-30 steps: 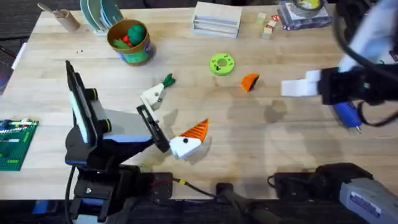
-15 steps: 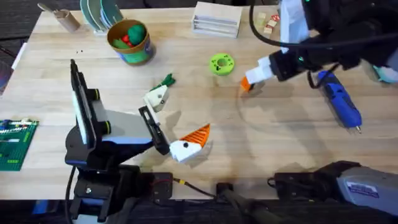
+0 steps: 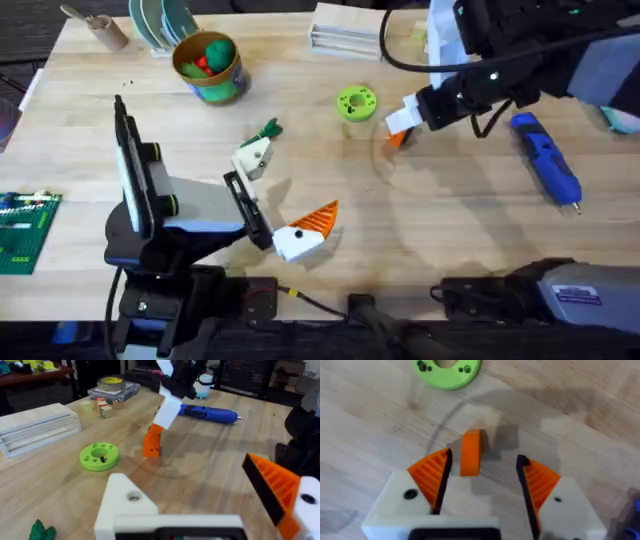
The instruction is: Pick up the gripper from the table and insert it into the empty holder that is missing its gripper. Then pick up a screw, insert it into the mounting hole, and use the screwdriver to tighten it. Finally, clean up the table by picking up the vegetable and placing it into the bucket.
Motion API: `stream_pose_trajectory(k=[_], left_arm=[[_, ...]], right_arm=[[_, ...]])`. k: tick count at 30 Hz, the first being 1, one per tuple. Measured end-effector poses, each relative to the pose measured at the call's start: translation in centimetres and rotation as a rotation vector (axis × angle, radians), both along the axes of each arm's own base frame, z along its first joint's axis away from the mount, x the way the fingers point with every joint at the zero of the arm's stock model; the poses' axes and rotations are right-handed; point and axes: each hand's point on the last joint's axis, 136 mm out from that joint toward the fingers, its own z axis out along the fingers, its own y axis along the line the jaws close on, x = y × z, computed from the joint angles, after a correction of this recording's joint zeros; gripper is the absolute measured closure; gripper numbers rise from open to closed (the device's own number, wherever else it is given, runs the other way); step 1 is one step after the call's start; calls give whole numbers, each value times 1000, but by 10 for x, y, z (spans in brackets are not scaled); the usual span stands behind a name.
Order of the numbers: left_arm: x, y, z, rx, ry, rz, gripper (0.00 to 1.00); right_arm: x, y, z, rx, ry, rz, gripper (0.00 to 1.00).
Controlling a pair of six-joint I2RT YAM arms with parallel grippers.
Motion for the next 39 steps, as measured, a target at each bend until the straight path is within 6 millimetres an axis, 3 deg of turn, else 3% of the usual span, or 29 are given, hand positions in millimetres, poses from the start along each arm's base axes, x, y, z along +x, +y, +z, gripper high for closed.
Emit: stream_pose_trajectory(k=[6,21,27,39], left_arm=[[0,0,-4,1,23,-1,8],[-1,0,-4,0,24,-4,8],[-1,0,-3,0,24,-4,8],[-1,0,-4,0,24,-4,9]], right_arm=[[-3,4,-1,19,15,11,269],[-9,4,-4,19,43,16,304],[-9,5,-16,8,77,17,487],[-8,8,-16,11,70,26,684]])
